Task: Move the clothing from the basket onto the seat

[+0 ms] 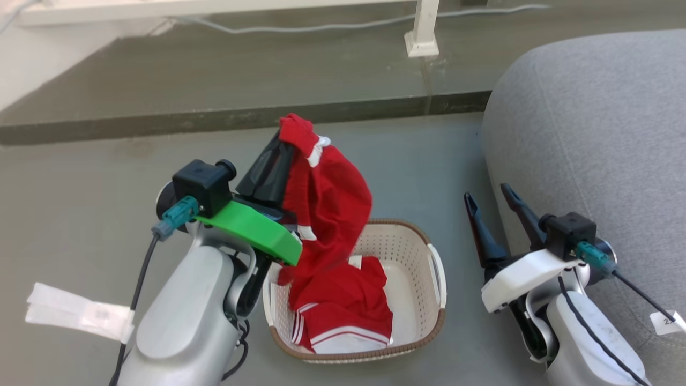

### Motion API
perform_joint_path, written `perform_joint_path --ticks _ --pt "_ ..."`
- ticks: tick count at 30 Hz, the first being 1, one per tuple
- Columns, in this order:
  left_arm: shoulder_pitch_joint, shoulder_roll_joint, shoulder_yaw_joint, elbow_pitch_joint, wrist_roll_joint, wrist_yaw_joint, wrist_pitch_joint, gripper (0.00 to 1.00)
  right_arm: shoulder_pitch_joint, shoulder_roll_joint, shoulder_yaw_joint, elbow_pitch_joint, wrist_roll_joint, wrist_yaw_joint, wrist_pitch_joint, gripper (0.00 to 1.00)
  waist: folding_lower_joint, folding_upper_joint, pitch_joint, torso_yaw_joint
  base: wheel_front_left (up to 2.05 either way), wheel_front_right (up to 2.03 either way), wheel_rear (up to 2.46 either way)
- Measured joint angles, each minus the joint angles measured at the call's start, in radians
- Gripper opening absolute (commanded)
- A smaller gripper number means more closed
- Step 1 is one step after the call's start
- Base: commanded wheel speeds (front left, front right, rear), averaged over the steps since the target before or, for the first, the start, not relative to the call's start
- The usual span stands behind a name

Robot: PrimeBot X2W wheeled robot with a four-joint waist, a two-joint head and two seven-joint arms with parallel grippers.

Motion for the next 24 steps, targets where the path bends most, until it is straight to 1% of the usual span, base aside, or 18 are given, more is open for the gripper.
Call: perform_joint_path --ticks 7,15,24 --pt "0.037 0.001 -0.033 -0.081 0.015 -0.001 0.0 0.0 0.037 0.009 0.009 -0.002 0.009 0.003 0.0 1.0 0.0 0.0 -0.045 -0.013 0.0 0.0 0.0" --pt "0.089 0.004 -0.072 -0.135 0.018 -0.001 0.0 0.0 0.074 0.014 0.026 -0.006 0.019 0.008 0.003 1.0 0.0 0.0 -0.082 -0.025 0.0 0.0 0.0" --pt "0.119 0.009 -0.088 -0.195 0.018 -0.001 0.004 0.0 0.086 0.019 0.036 -0.02 0.03 0.008 0.009 1.0 0.0 0.0 -0.098 -0.034 0.0 0.0 0.0"
